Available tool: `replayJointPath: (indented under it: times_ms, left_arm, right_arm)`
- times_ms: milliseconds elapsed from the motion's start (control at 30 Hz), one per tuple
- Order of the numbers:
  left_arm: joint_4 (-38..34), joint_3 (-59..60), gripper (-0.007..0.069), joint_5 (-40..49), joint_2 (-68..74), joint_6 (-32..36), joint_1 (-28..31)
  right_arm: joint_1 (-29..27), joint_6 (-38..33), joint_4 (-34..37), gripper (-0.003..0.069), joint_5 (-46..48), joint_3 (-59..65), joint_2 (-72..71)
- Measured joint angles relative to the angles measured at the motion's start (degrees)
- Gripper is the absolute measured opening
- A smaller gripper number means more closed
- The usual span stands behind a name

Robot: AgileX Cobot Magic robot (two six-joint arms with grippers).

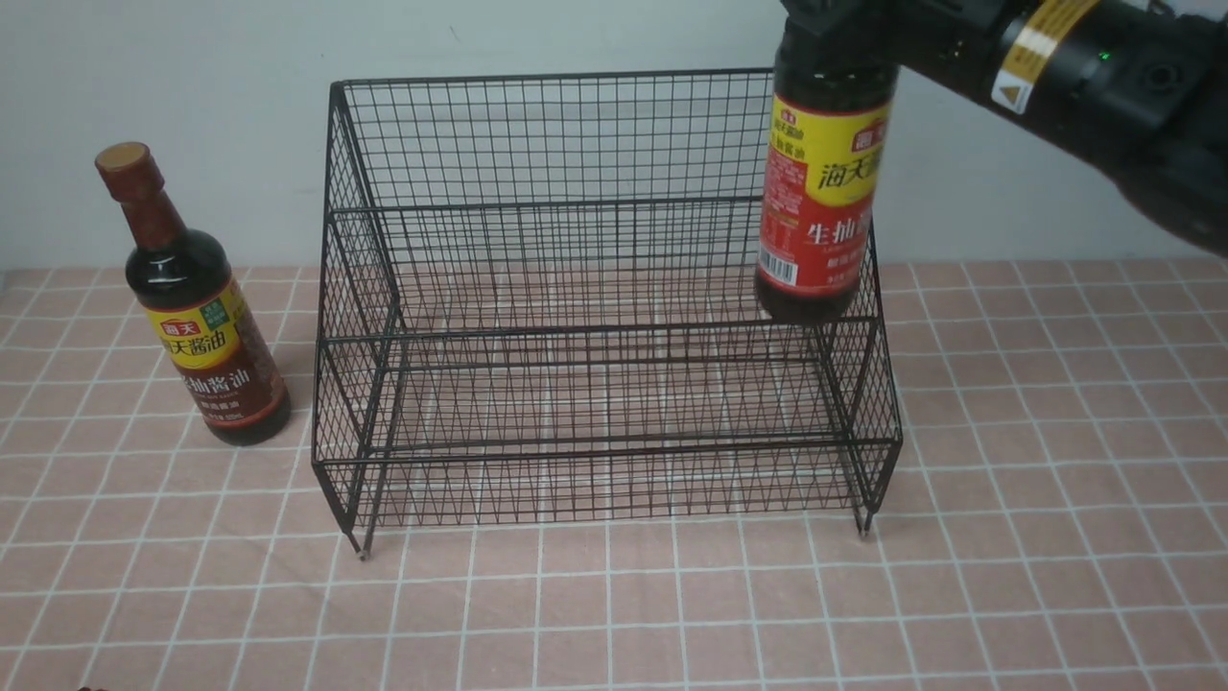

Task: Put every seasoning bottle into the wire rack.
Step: Use the right arm to put the condiment bottle back on the shelf

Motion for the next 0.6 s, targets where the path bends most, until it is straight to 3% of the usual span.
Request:
replayJointPath:
  times_ms: [233, 600]
  left_arm:
    - [0.00, 0.00, -0.0007, 0.00, 0.00, 0.00, 0.00]
    - [0.00, 0.00, -0.0007, 0.00, 0.00, 0.00, 0.00]
  right_arm:
    - [0.07, -10.32, 11.05, 0.0267, -3.28, -0.07, 3.47]
    - [0.50, -12.12, 17.13, 0.0267, -3.05, 0.09, 7.26]
